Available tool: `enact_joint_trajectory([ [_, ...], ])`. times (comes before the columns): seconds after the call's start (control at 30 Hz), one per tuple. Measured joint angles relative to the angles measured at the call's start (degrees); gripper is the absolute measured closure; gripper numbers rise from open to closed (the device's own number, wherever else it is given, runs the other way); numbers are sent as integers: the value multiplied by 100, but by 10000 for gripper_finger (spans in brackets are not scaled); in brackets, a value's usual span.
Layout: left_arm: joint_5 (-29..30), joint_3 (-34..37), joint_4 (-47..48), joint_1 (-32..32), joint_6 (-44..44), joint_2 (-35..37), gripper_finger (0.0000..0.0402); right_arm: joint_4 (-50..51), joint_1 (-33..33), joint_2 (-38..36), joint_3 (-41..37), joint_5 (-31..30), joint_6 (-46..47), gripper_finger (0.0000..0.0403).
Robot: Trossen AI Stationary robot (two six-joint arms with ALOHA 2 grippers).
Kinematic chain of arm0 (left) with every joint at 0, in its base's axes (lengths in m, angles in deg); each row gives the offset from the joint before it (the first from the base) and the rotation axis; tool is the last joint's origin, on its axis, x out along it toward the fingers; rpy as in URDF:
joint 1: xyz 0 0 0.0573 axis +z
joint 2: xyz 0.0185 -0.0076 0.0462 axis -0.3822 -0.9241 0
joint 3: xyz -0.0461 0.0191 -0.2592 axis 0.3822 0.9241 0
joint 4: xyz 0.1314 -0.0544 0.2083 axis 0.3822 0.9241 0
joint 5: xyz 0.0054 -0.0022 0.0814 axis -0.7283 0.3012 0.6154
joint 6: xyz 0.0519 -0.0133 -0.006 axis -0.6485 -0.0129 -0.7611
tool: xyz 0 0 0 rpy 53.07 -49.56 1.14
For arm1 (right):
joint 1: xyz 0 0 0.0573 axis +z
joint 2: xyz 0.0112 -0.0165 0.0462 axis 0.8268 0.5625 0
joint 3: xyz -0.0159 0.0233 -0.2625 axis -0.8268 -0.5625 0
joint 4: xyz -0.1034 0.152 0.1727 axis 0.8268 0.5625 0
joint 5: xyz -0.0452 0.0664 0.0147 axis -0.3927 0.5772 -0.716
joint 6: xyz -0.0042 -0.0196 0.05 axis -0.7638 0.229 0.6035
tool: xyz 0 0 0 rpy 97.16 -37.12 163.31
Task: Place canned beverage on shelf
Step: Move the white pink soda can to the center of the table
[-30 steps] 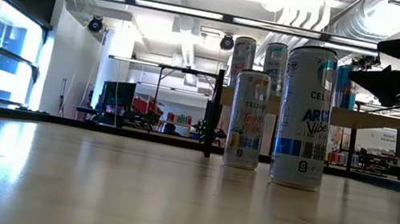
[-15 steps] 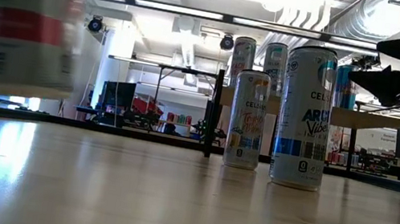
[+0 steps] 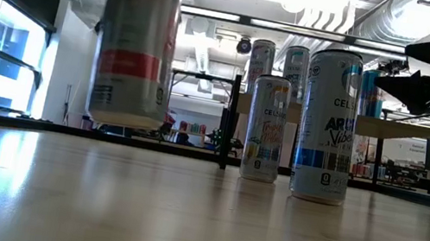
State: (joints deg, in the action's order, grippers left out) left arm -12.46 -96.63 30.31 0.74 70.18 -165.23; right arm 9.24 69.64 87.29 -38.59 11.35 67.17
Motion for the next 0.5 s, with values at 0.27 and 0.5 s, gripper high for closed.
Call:
enact_joint_trajectory([
  [0.27, -1309, -3, 206, 1005, -1242, -44, 173, -2, 0, -1, 0, 2, 0, 14],
  [0.5, -2046, -7, 239, 1530, -2830, -52, 173, -2, 0, 0, 0, 35, 0, 14],
])
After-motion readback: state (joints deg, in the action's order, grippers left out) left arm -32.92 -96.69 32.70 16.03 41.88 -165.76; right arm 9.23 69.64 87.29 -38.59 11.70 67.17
